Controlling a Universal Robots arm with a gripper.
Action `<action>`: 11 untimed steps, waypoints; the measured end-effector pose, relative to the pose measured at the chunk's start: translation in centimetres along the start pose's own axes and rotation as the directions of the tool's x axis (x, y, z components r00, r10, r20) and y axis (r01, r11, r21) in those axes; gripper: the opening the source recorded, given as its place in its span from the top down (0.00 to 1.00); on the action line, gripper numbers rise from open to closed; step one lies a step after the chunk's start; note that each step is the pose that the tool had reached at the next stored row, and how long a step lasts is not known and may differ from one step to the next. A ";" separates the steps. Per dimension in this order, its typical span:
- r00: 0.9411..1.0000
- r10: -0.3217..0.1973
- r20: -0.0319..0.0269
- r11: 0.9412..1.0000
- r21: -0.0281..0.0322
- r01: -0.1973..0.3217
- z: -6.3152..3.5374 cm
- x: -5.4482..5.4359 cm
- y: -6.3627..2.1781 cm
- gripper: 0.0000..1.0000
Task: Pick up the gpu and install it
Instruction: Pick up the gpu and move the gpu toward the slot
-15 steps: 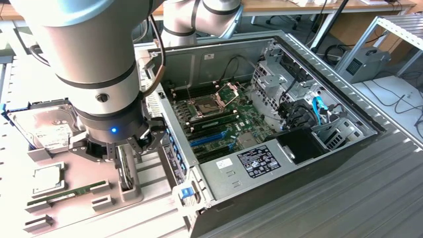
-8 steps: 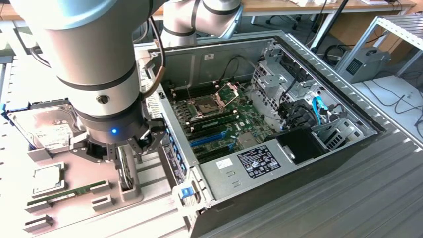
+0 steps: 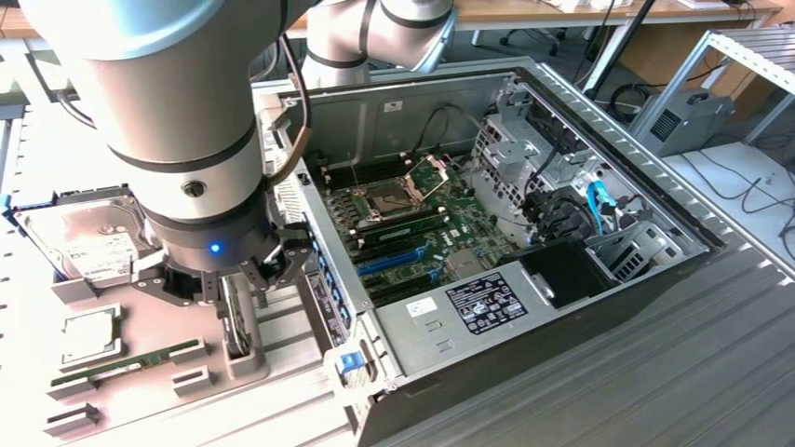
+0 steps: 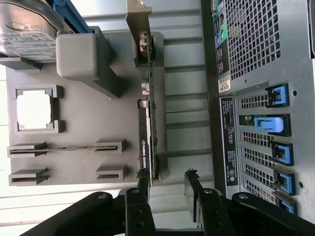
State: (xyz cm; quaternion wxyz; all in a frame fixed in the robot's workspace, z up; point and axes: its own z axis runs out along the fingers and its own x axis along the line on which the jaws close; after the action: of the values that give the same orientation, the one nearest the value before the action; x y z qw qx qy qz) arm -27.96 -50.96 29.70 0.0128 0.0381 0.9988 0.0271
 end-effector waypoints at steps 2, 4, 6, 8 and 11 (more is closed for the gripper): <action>1.000 0.000 0.000 1.000 0.000 0.000 0.03 0.0 0.00 0.58; 1.000 0.000 0.000 1.000 0.000 0.000 0.08 0.0 -0.01 0.58; 1.000 0.000 0.000 1.000 0.000 0.000 0.11 0.0 -0.01 0.58; 1.000 0.000 0.000 1.000 0.000 0.000 0.14 0.0 -0.01 0.58; 1.000 0.000 0.000 1.000 0.000 0.000 0.19 0.0 -0.01 0.58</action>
State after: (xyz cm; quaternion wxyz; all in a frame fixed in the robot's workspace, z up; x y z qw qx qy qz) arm -27.96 -50.96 29.51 0.0129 0.0381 0.9988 0.0271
